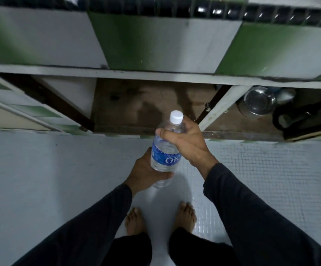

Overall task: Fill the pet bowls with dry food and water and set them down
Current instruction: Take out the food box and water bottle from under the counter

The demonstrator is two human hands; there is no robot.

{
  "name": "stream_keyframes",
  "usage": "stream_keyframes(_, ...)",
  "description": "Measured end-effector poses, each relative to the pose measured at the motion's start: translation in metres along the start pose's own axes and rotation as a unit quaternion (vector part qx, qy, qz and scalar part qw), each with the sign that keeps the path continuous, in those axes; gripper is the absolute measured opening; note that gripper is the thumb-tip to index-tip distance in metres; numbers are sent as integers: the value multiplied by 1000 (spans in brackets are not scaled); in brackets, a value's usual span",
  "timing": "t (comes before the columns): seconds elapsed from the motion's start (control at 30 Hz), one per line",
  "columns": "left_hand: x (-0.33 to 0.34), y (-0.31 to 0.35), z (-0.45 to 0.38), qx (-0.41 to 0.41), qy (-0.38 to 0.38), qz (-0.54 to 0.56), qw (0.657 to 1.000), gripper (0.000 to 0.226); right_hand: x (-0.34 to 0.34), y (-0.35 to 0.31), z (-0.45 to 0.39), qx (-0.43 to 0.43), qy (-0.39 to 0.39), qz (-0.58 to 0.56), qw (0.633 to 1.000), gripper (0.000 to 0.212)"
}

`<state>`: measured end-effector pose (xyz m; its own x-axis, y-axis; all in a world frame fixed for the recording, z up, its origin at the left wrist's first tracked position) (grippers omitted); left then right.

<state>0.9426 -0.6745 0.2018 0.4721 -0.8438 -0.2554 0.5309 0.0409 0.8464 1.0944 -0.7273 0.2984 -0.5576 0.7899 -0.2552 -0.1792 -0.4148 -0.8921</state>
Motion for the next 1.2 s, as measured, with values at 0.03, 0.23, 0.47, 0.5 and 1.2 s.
stream_keyframes(0.03, -4, 12, 12, -3, -1, -1, 1000, 97, -3, -11, 10, 3, 0, 0, 1000, 49)
stream_keyframes(0.23, -32, 89, 86, -10, -5, 4, 1000, 92, -21, -90, 69, 14, -7, 5, 1000, 40)
stream_keyframes(0.47, -63, 188, 158, 0, -8, 22, 1000, 95, -48, -193, 132, 21, -9, 0, 1000, 45)
stream_keyframes(0.5, -67, 202, 166, 6, -7, 25, 1000, 94, -52, -208, 139, 18, -9, 3, 1000, 45)
stream_keyframes(1.2, -131, 457, 211, 160, 9, 38, 986, 83, -136, -487, 198, -142, 62, 4, 988, 55)
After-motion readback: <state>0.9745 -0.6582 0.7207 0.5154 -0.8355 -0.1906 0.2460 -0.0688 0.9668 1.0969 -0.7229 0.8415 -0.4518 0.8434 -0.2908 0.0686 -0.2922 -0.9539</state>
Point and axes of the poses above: each hand's wrist, its own z-axis away from the middle knuckle, its own x-axis out of the palm, y = z × x, the point moved 9 cm from there along -z, towards the middle knuckle, and after that the axes turned 11 degrees about y, right-handed, at the moved point
